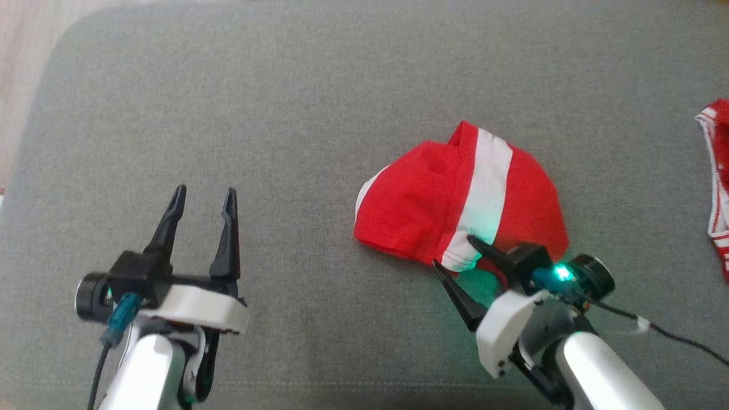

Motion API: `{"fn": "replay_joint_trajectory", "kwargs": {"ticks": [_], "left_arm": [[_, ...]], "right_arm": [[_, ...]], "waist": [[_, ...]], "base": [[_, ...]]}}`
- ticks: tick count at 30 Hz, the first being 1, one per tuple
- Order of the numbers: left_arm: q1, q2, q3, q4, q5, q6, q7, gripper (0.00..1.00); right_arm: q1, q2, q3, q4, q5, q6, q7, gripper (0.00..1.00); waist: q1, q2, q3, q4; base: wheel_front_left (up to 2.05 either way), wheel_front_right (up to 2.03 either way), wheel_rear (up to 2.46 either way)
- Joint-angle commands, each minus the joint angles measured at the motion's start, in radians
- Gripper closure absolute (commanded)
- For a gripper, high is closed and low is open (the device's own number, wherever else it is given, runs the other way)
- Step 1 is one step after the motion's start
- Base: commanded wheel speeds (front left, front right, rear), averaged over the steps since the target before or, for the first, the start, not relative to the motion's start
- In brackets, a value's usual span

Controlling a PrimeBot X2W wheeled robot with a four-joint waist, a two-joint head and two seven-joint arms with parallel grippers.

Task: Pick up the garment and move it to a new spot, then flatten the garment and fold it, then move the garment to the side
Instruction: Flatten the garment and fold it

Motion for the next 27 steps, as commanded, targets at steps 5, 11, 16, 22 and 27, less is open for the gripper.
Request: {"fn": "replay_joint_trajectory", "kwargs": {"ticks": [5,11,16,22,27], "left_arm": [[-0.075,-0.001,0.035,-0.031,0.02,-0.013,-0.012,0.0],[-0.085,-0.017,0.041,-0.028,0.031,-0.029,-0.012,0.0],[-0.089,-0.026,0.049,-0.024,0.04,-0.04,-0.012,0.0],[-0.082,-0.035,0.062,-0.018,0.051,-0.05,-0.012,0.0],[-0.068,-0.039,0.072,-0.016,0.061,-0.054,-0.012,0.0]], "right_arm": [[-0.079,-0.013,0.048,0.03,-0.013,-0.001,0.004,0.0],[-0.099,-0.024,0.06,0.094,-0.022,-0.001,0.033,0.0],[-0.107,-0.022,0.062,0.116,-0.021,-0.001,0.044,0.47],[-0.086,-0.014,0.028,0.069,0.008,-0.001,0.03,0.51],[-0.06,-0.019,0.002,0.009,0.029,-0.001,0.028,1.0]], "waist": [[0.0,0.0,0.043,0.016],[0.0,0.0,0.059,0.017],[0.0,0.0,0.062,0.013],[0.0,0.0,0.044,0.003],[0.0,0.0,0.023,-0.014]], "base": [[0.0,0.0,0.0],[0.0,0.0,0.0],[0.0,0.0,0.0],[0.0,0.0,0.0],[0.0,0.0,0.0]]}}
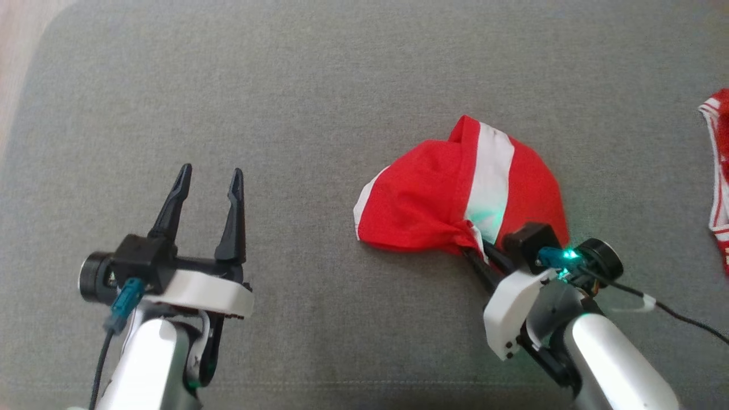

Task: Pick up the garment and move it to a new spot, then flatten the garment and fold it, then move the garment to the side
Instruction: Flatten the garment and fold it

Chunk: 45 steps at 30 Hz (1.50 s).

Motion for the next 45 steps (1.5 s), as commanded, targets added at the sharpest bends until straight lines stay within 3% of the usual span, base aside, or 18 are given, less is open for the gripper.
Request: {"fn": "replay_joint_trajectory", "kwargs": {"ticks": [1,9,14,20,25,26,27,28,35,45], "left_arm": [[-0.02,0.006,0.04,-0.026,0.009,-0.002,-0.012,0.0],[-0.007,0.008,0.053,-0.027,0.019,-0.008,-0.012,0.0],[0.002,0.009,0.057,-0.029,0.025,-0.011,-0.012,0.0],[0.0,0.014,0.057,-0.035,0.032,-0.017,-0.012,0.0],[-0.009,0.018,0.057,-0.037,0.036,-0.019,-0.012,0.0],[-0.01,0.019,0.058,-0.038,0.037,-0.019,-0.012,0.0],[-0.011,0.019,0.058,-0.038,0.037,-0.019,-0.012,0.0],[-0.012,0.02,0.059,-0.037,0.037,-0.019,-0.012,0.0],[-0.005,0.024,0.064,-0.035,0.037,-0.015,-0.012,0.0],[0.031,0.031,0.078,-0.043,0.031,-0.002,-0.012,0.0]], "right_arm": [[0.011,-0.001,0.002,-0.054,0.007,-0.001,-0.01,1.0],[0.025,0.01,-0.05,-0.145,0.034,-0.001,-0.068,1.0],[0.028,0.051,-0.178,-0.163,0.055,-0.001,-0.114,1.0],[0.034,0.103,-0.394,-0.091,0.065,-0.001,-0.152,1.0],[0.039,0.125,-0.507,0.025,0.086,-0.001,-0.179,1.0],[0.038,0.128,-0.521,0.051,0.088,-0.001,-0.186,0.75],[0.036,0.131,-0.534,0.077,0.099,-0.001,-0.191,0.24],[0.032,0.134,-0.543,0.098,0.105,-0.001,-0.201,0.0],[0.006,0.127,-0.532,0.124,0.102,-0.001,-0.3,0.0],[0.067,0.084,-0.453,-0.12,0.036,-0.001,-0.326,0.0]], "waist": [[0.0,0.0,-0.01,-0.008],[0.0,0.0,-0.033,-0.033],[0.0,0.0,-0.044,-0.049],[0.0,0.0,-0.031,-0.061],[0.0,0.0,-0.011,-0.064],[0.0,0.0,-0.008,-0.065],[0.0,0.0,-0.006,-0.066],[0.0,0.0,-0.005,-0.067],[0.0,0.0,-0.01,-0.075],[0.0,0.0,-0.052,-0.083]], "base": [[0.0,0.0,0.0],[0.0,0.0,0.0],[0.0,0.0,0.0],[0.0,0.0,0.0],[0.0,0.0,0.0],[0.0,0.0,0.0],[0.0,0.0,0.0],[0.0,0.0,0.0],[0.0,0.0,0.0],[0.0,0.0,0.0]]}}
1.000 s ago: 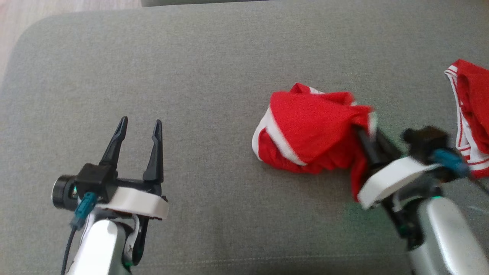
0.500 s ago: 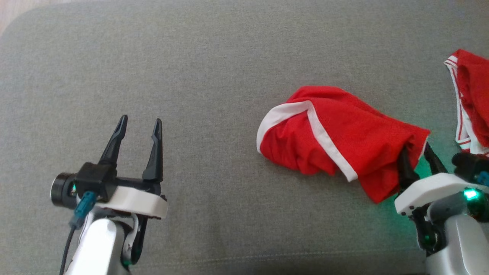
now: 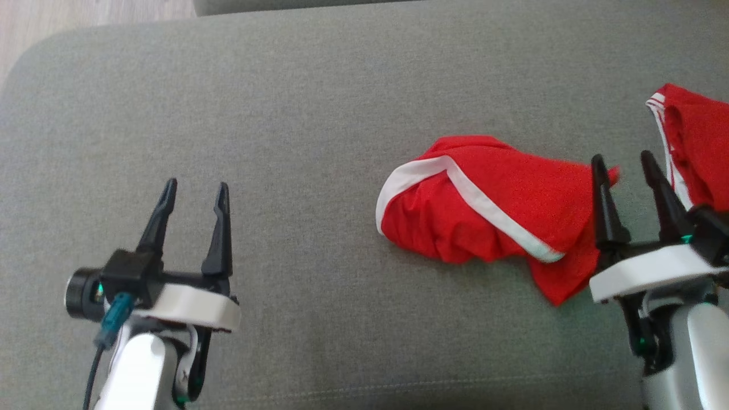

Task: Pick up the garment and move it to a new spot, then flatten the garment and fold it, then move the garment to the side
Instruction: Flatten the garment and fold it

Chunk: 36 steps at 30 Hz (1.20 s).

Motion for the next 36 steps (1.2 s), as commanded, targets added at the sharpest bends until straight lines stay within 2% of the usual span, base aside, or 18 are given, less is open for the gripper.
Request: {"fn": "replay_joint_trajectory", "kwargs": {"ticks": [1,5,12,20,36], "left_arm": [[-0.003,0.02,0.037,-0.036,0.003,0.007,-0.012,0.0],[0.022,0.021,0.033,-0.037,0.0,0.01,-0.012,0.0],[0.047,0.025,0.035,-0.034,-0.007,0.012,-0.012,0.0],[0.079,0.028,0.031,-0.04,-0.007,0.023,-0.012,0.0],[0.071,0.033,0.019,-0.042,-0.014,0.03,-0.012,0.0]], "right_arm": [[0.017,-0.006,0.033,-0.069,-0.012,-0.001,0.014,0.0],[0.07,-0.003,0.064,-0.17,-0.038,-0.001,0.062,0.0],[0.136,0.006,0.08,-0.235,-0.04,-0.001,0.104,0.0],[0.184,0.019,0.086,-0.268,-0.033,-0.001,0.129,0.0],[0.179,0.022,0.098,-0.273,-0.026,-0.001,0.149,0.0]], "waist": [[0.0,0.0,-0.01,-0.004],[0.0,0.0,-0.041,-0.006],[0.0,0.0,-0.07,-0.005],[0.0,0.0,-0.087,-0.006],[0.0,0.0,-0.074,0.0]], "base": [[0.0,0.0,0.0],[0.0,0.0,0.0],[0.0,0.0,0.0],[0.0,0.0,0.0],[0.0,0.0,0.0]]}}
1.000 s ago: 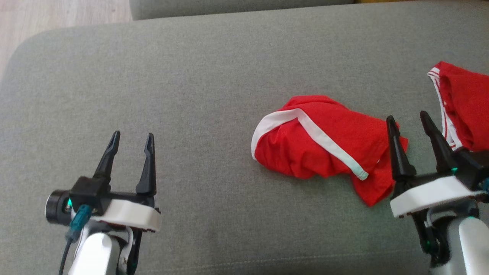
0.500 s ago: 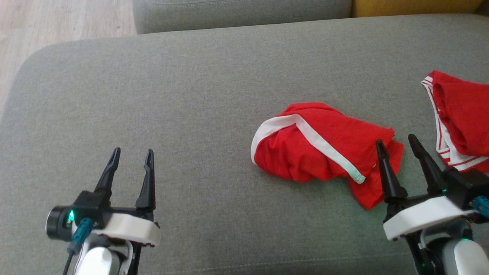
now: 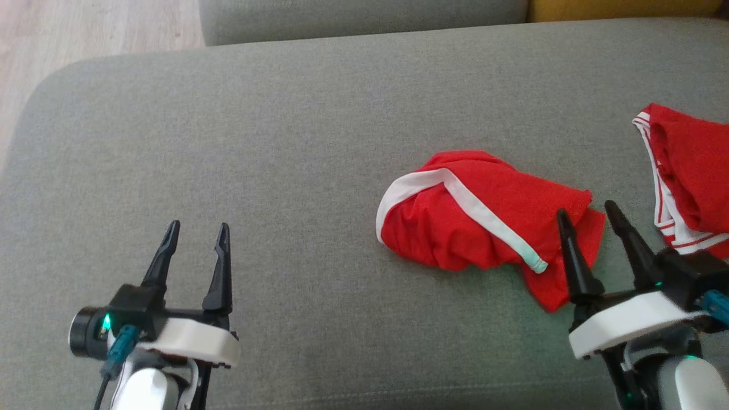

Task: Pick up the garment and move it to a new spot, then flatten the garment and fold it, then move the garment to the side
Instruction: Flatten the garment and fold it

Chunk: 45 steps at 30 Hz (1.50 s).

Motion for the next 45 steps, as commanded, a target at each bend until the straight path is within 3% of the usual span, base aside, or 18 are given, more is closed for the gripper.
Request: {"fn": "replay_joint_trajectory", "kwargs": {"ticks": [1,11,22,25,26,38,45], "left_arm": [[-0.041,0.02,0.028,-0.039,-0.002,0.006,-0.012,0.0],[-0.08,0.019,0.02,-0.043,0.001,0.004,-0.012,0.0],[-0.112,0.015,0.019,-0.045,0.005,0.001,-0.012,0.0],[-0.117,0.014,0.018,-0.043,0.007,0.0,-0.012,0.0],[-0.118,0.014,0.018,-0.043,0.008,-0.001,-0.012,0.0],[-0.131,0.006,0.02,-0.045,0.014,-0.004,-0.012,0.0],[-0.15,-0.003,0.011,-0.046,0.02,-0.015,-0.012,0.0]], "right_arm": [[-0.026,-0.01,0.034,-0.033,0.004,-0.001,0.01,0.0],[-0.027,-0.043,0.117,0.103,-0.003,-0.001,0.037,0.0],[-0.097,-0.053,0.112,0.252,-0.039,-0.001,0.01,0.0],[-0.131,-0.057,0.112,0.285,-0.041,-0.001,0.001,0.93],[-0.141,-0.06,0.111,0.293,-0.042,-0.001,-0.003,1.0],[-0.272,-0.124,0.059,0.289,-0.039,-0.001,-0.024,1.0],[-0.41,-0.195,0.081,0.397,-0.036,-0.001,-0.048,0.98]], "waist": [[0.0,0.0,0.006,0.001],[0.0,0.0,0.058,0.013],[0.0,0.0,0.104,0.011],[0.0,0.0,0.105,0.01],[0.0,0.0,0.105,0.011],[0.0,0.0,0.113,0.016],[0.0,0.0,0.136,0.04]], "base": [[0.0,0.0,0.0],[0.0,0.0,0.0],[0.0,0.0,0.0],[0.0,0.0,0.0],[0.0,0.0,0.0],[0.0,0.0,0.0],[0.0,0.0,0.0]]}}
